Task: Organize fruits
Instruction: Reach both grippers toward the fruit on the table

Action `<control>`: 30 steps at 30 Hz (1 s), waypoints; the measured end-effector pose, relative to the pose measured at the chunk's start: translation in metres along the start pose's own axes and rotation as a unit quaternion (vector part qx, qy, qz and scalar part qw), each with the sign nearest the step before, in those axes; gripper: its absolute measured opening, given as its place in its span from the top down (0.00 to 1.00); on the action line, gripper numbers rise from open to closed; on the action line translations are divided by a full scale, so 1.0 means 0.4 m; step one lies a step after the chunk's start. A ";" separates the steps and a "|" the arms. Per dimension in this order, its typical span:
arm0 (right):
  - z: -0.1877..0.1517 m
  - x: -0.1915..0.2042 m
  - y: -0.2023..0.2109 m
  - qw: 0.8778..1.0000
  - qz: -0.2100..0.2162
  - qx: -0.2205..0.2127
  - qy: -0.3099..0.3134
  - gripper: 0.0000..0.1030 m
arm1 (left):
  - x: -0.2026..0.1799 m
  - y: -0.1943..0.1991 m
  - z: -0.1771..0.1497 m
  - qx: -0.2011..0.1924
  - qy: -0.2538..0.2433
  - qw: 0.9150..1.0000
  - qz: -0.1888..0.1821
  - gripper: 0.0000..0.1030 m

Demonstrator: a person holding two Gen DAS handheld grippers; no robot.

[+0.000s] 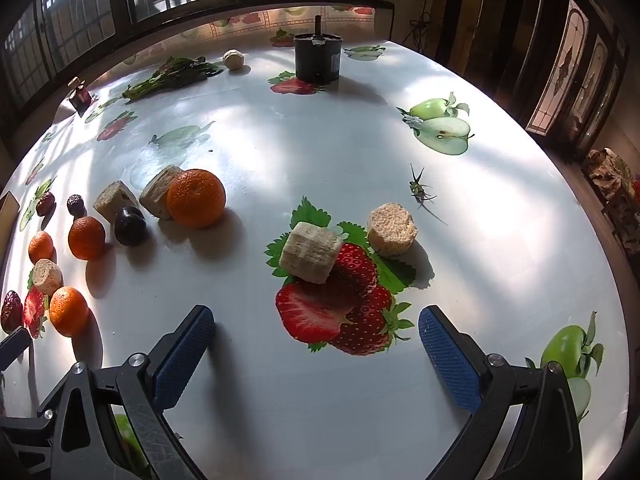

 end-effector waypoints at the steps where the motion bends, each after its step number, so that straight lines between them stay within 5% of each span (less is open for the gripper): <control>1: -0.004 0.003 0.006 1.000 -0.002 -0.001 -0.006 0.01 | 0.004 0.017 0.001 -0.007 0.001 1.000 -0.002 0.15; 7: 0.002 0.002 0.121 0.997 0.007 -0.062 -0.038 0.01 | 0.042 0.175 0.021 -0.095 0.005 0.995 0.005 0.15; 14: -0.037 0.035 0.244 0.990 -0.015 -0.131 -0.053 0.01 | 0.084 0.282 -0.009 -0.139 0.014 0.990 -0.005 0.15; 16: -0.043 0.041 0.272 0.987 -0.024 -0.149 -0.054 0.01 | 0.101 0.289 -0.015 -0.138 0.023 0.990 0.006 0.15; 19: -0.045 0.043 0.298 0.985 -0.017 -0.166 -0.054 0.01 | 0.099 0.287 -0.024 -0.113 0.025 0.993 -0.004 0.32; 23: -0.052 0.036 0.315 0.980 0.033 -0.180 -0.082 0.01 | 0.119 0.295 -0.024 -0.110 0.047 0.993 -0.010 0.32; 30: -0.046 0.063 0.306 0.985 0.029 -0.156 -0.064 0.01 | 0.142 0.296 -0.030 -0.106 0.046 0.993 0.002 0.31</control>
Point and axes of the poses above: each gripper's, at about its wrist camera, not at the fingertips, and y roughly against the way its jaws point, x to its left, z to its top, the point moved 7 cm from there along -y, roughly the way its jaws point, and after that the axes turned 11 degrees about y, right-handed, at the moved point
